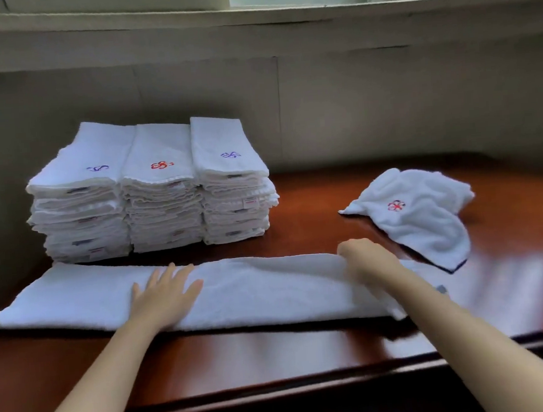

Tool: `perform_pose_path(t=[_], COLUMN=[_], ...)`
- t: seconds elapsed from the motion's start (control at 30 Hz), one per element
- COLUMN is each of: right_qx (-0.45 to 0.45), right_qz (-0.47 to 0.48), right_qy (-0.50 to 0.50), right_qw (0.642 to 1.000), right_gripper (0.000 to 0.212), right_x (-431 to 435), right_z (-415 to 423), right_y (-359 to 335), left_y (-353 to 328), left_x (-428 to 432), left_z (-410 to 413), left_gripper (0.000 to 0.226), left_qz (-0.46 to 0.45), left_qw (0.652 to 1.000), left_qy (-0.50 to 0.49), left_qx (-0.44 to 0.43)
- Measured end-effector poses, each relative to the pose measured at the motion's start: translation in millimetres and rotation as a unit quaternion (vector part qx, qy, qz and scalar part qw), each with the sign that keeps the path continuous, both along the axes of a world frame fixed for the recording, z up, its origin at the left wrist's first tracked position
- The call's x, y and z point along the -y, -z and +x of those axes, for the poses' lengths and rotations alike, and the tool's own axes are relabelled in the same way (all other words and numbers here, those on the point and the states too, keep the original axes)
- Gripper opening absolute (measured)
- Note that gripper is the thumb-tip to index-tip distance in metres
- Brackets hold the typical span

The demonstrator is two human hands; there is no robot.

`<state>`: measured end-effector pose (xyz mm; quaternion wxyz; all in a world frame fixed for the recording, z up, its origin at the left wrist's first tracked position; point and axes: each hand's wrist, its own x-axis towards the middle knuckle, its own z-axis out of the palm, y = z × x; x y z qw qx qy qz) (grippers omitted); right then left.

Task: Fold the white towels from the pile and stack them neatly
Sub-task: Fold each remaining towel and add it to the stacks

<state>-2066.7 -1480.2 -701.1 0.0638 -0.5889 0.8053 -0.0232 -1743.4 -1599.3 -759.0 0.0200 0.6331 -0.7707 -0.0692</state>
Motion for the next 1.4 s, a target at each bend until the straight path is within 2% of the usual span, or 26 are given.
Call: perform_pose_path(t=[0.1,0.17,0.4,0.53,0.67,0.77,0.8,0.87,0.93,0.97,1.03,1.07,1.13,1.27,1.33,1.4], right_qx=[0.038,0.058,0.098,0.107,0.095,0.074,0.050,-0.071,-0.185,-0.208,-0.184,-0.137,-0.032,0.043,0.046,0.014], right_qz=[0.052,0.048,-0.067,-0.096,-0.108,-0.099,-0.084,-0.059,-0.087,-0.112,-0.140,-0.139,-0.090,0.005,0.012,-0.020], right_qy=[0.094,0.151,0.263,0.278,0.273,0.266,0.269,0.264,0.212,0.171,0.068,0.019,-0.031,-0.017,-0.006,-0.008], right_qw=[0.994,0.986,0.957,0.950,0.951,0.956,0.958,0.960,0.956,0.957,0.970,0.981,0.995,0.999,0.999,1.000], right_gripper=[0.016,0.020,0.005,0.011,0.029,0.034,0.034,0.033,0.029,0.027,0.022,0.021,0.035,0.058,0.060,0.057], right_x=[-23,-32,-40,-40,-41,-40,-40,-39,-34,-30,-19,-15,-8,-7,-7,-3], right_z=[-52,-71,-67,-64,-57,-52,-48,-35,-18,-9,11,19,28,19,17,23], right_y=[-10,-10,5,3,5,12,14,16,19,21,29,35,45,48,47,46], left_y=[-3,-5,-13,-14,-11,-11,-11,-12,-10,-9,-6,-5,-4,-2,-3,-5], left_x=[-2,-3,-12,-28,-42,-46,-47,-48,-52,-54,-56,-56,-55,-55,-55,-56], left_z=[-4,-8,-33,-60,-83,-88,-89,-91,-94,-96,-96,-95,-91,-88,-89,-90], left_gripper=[0.053,0.053,0.047,0.052,0.065,0.069,0.070,0.072,0.073,0.073,0.073,0.073,0.073,0.073,0.072,0.071], left_qz=[0.003,0.006,-0.017,0.001,0.034,0.046,0.049,0.050,0.040,0.033,0.023,0.021,0.020,0.014,0.015,0.024], left_qw=[1.000,1.000,1.000,0.999,0.993,0.991,0.990,0.988,0.982,0.978,0.971,0.968,0.965,0.962,0.963,0.964], left_qy=[-0.002,-0.005,-0.006,0.053,0.113,0.128,0.131,0.146,0.180,0.201,0.237,0.248,0.260,0.270,0.269,0.262], left_qx=[-0.001,0.000,0.006,-0.010,0.002,0.006,0.009,0.021,0.031,0.034,0.035,0.035,0.033,0.034,0.033,0.029])
